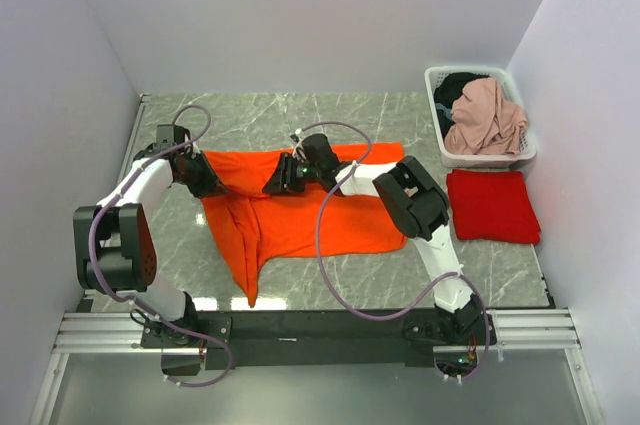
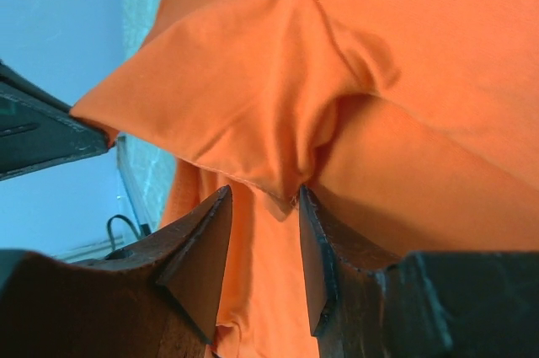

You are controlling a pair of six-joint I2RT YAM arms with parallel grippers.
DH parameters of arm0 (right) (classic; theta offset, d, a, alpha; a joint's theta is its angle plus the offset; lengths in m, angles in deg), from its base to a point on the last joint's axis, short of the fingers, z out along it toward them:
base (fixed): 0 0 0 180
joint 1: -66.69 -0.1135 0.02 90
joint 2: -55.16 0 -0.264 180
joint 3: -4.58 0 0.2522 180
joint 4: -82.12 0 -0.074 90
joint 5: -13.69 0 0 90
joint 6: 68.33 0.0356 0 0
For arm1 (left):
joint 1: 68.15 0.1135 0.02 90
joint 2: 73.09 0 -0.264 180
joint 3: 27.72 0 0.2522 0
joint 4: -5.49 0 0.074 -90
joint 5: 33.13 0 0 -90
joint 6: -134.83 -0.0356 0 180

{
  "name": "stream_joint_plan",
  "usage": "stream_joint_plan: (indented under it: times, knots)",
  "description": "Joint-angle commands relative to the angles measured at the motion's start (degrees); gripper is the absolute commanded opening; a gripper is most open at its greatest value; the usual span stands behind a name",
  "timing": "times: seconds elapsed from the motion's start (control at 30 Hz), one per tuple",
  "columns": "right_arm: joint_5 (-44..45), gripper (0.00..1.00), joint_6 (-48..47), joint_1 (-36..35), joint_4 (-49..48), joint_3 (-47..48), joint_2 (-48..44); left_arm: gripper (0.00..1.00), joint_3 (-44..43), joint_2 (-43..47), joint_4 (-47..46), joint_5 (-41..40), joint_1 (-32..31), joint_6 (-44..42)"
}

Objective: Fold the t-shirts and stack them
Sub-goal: Fold the tshirt

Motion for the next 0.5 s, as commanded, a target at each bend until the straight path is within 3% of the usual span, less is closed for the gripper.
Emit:
stream_joint_plan:
  times: [0.0, 0.27, 0.47]
  knots:
    - [-2.07, 0.45, 0.98, -0.10, -6.37, -0.45, -0.31, 0.08, -2.52, 0.57, 0.45, 2.10, 0.23, 0.78]
    - [-4.45, 0.45, 3.00, -0.19, -9.55, -0.89, -0.48, 0.08, -3.32, 0.48, 0.54, 2.37, 0.23, 1.04]
    - [-0.24, 0.43, 1.78, -0.02, -3.76, -1.68, -1.72, 0.08, -4.46, 0.83, 0.72, 1.67, 0.31, 1.30]
